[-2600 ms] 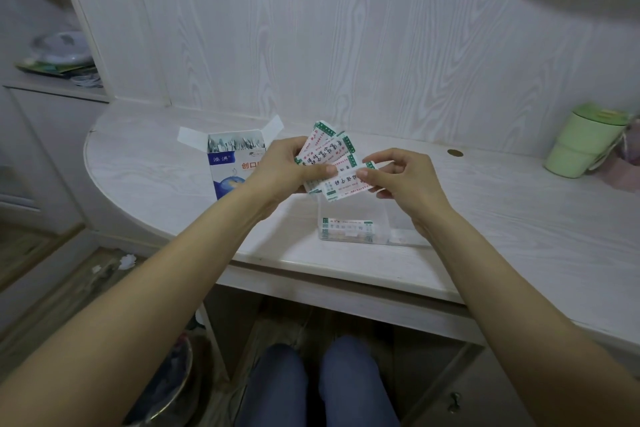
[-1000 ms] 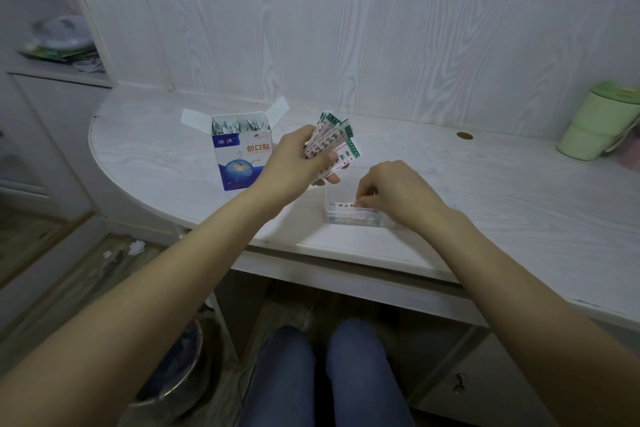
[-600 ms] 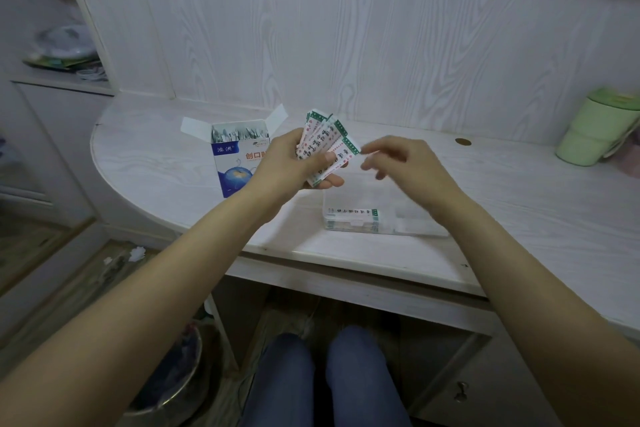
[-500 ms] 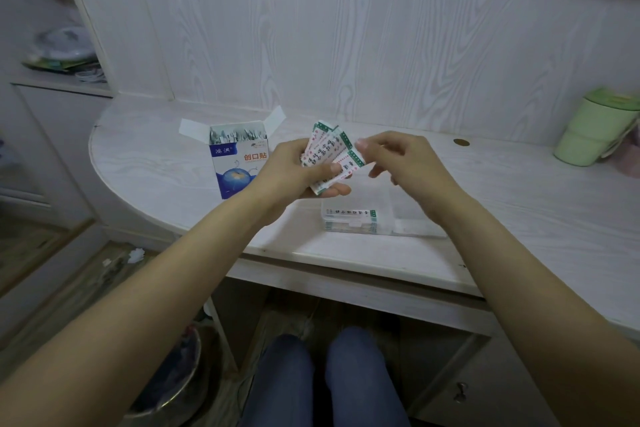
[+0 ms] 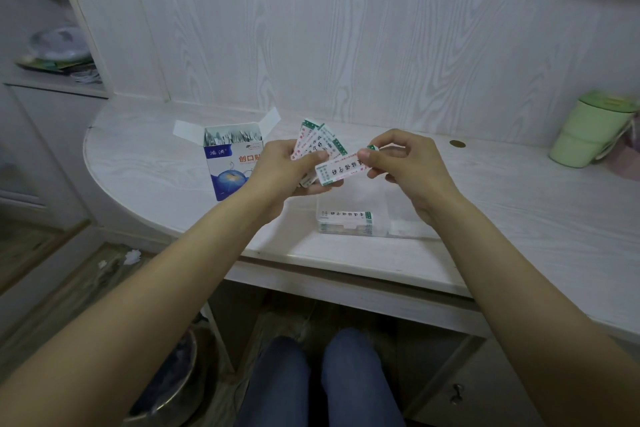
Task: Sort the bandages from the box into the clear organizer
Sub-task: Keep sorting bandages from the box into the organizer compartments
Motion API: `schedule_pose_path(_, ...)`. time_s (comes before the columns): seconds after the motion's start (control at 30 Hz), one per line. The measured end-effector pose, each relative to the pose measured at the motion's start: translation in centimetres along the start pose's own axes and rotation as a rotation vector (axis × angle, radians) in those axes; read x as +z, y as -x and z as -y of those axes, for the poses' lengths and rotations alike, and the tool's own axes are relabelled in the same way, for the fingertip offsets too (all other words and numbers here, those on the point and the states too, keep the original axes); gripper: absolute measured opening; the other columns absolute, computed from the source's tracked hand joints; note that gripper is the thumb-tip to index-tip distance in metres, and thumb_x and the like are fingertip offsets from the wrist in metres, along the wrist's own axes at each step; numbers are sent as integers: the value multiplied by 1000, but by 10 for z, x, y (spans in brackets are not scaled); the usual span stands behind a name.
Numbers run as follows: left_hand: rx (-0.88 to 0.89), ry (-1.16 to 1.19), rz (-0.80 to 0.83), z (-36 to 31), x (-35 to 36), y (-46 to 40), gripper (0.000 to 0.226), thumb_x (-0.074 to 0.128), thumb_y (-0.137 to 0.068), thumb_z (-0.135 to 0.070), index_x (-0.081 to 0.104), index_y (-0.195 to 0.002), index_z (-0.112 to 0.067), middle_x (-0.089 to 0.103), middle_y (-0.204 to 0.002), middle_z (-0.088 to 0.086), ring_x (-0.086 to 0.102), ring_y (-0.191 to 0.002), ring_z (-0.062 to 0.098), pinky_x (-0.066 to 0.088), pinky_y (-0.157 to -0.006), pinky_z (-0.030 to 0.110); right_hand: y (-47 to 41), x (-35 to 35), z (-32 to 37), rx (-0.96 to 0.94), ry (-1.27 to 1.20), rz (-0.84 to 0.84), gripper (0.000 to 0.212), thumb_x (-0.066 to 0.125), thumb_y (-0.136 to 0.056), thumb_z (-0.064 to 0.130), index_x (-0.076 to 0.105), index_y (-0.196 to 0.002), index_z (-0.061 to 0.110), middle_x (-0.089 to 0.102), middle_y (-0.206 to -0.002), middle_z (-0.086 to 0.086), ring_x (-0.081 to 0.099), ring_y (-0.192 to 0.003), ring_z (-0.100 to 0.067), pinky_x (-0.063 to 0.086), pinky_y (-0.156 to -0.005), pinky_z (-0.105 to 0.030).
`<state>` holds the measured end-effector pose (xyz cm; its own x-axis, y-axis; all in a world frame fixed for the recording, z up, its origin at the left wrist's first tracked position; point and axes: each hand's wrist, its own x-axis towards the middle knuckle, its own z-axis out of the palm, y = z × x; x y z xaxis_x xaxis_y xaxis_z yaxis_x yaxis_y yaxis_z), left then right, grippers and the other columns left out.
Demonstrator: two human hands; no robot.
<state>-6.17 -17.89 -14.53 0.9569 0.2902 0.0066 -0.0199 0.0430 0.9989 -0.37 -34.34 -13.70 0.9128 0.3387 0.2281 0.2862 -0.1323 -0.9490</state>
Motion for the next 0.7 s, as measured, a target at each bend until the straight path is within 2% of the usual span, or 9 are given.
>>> schedule_pose_path(0.13, -19, -57, 81, 1, 1, 1, 5, 59, -90, -8, 63, -93, -11, 72, -88, 11, 72, -79, 26, 60, -67, 30, -1, 6, 0, -25, 61, 3, 19, 70, -83, 9, 58, -70, 13, 65, -70, -2, 56, -51, 2, 39, -50, -5)
schedule_pose_path(0.27, -18, 2, 99, 2, 5, 0, 8, 61, -89, -10, 64, -96, -10, 72, -90, 12, 72, -80, 26, 60, -68, 29, -1, 13, -2, 9, 44, -42, 18, 73, -82, 11, 57, -73, 12, 69, -71, -5, 60, -51, -1, 39, -48, -9)
schedule_pose_path(0.43, 0, 2, 99, -1, 2, 1, 13, 62, -89, -15, 63, -100, -8, 73, -90, 10, 73, -78, 23, 59, -64, 24, -2, 11, -9, 44, 68, -188, 27, 77, -78, 20, 62, -100, 16, 69, -78, -4, 60, -61, -6, 41, -61, -19)
schedule_pose_path(0.6, 38, -70, 72, -4, -2, 1, 6, 67, -84, -3, 65, -87, -8, 72, -75, 3, 69, -61, 14, 58, -59, 23, -4, 7, -14, 51, 100, -215, 16, 75, -79, 15, 69, -94, 18, 64, -73, -3, 55, -57, -7, 44, -63, -22)
schedule_pose_path(0.7, 69, -133, 49, -2, -1, -1, 12, 68, -81, 5, 64, -84, -6, 71, -78, 10, 68, -63, 19, 58, -58, 24, -4, 5, -14, 60, 92, -146, 10, 70, -84, 10, 70, -92, 16, 54, -63, 0, 55, -55, -9, 47, -61, -22)
